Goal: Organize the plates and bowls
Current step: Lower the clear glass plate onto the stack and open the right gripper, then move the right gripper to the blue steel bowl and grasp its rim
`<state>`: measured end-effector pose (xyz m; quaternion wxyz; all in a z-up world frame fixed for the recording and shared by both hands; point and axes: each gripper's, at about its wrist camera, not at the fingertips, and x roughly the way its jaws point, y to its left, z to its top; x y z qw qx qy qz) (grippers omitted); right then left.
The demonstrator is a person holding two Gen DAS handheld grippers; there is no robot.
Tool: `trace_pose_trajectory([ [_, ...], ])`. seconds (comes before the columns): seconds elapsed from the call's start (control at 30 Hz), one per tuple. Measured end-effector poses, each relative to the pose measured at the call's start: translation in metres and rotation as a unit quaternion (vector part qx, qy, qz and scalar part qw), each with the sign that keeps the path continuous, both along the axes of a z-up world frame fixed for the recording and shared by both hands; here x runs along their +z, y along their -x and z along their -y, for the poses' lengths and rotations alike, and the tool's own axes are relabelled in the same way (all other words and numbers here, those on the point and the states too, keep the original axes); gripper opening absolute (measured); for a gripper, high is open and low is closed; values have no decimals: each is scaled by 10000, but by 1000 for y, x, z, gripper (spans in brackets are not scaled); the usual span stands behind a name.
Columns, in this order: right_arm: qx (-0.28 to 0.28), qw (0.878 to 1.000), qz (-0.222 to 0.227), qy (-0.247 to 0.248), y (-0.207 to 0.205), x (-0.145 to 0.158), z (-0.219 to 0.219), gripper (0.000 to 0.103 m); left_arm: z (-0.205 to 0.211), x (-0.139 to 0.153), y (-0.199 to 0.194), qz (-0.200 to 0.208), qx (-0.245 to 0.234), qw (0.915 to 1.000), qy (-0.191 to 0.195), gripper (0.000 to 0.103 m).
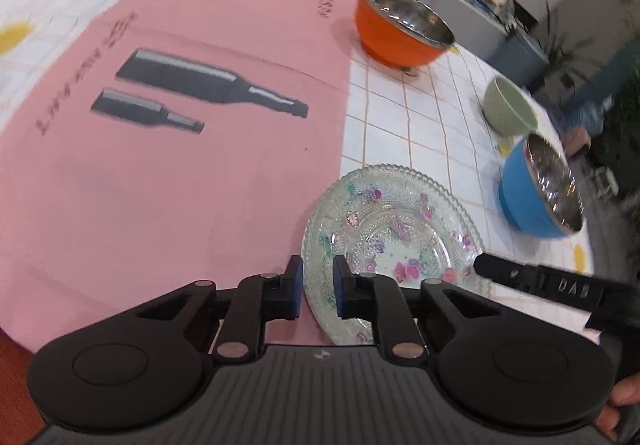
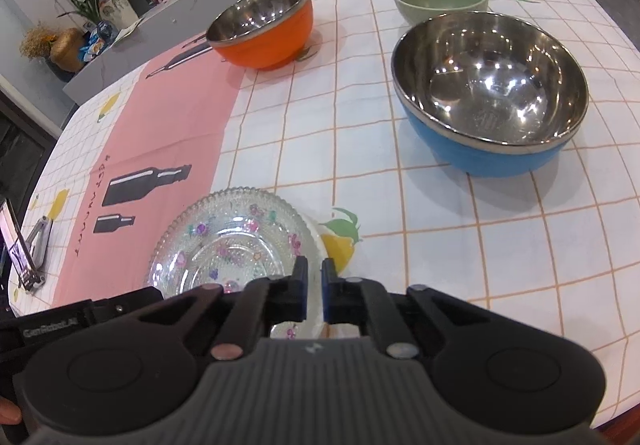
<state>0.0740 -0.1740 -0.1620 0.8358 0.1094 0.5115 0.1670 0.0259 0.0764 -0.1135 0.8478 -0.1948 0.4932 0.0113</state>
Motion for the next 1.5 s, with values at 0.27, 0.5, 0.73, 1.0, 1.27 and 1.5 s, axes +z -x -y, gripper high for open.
trace_pose_trajectory([
  [0.27, 15, 10000, -69, 54, -2, 0, -1, 4, -1, 2, 0, -3, -21, 10000, -79, 17],
  [0.5, 86, 9998, 140, 118, 1, 16, -1, 8, 0, 19, -1, 123, -49, 9994, -330, 18],
  [0.73, 131, 9978, 382, 530, 2, 37, 4, 27, 20, 46, -14, 111, -457, 9957, -797, 19],
  [1.0, -81, 9949, 599, 804, 3, 56, 29, 33, 67, 80, -38, 545, -1410, 9812, -1200, 19],
  [1.27, -988, 9909, 571, 709, -9, 76, 89, 38, 122, 108, -74, 917, -2129, 9656, -1179, 21],
  [1.5, -1678, 9848, 283, 334, -24, 69, 134, 40, 160, 95, -112, 832, -2454, 9631, -725, 35],
])
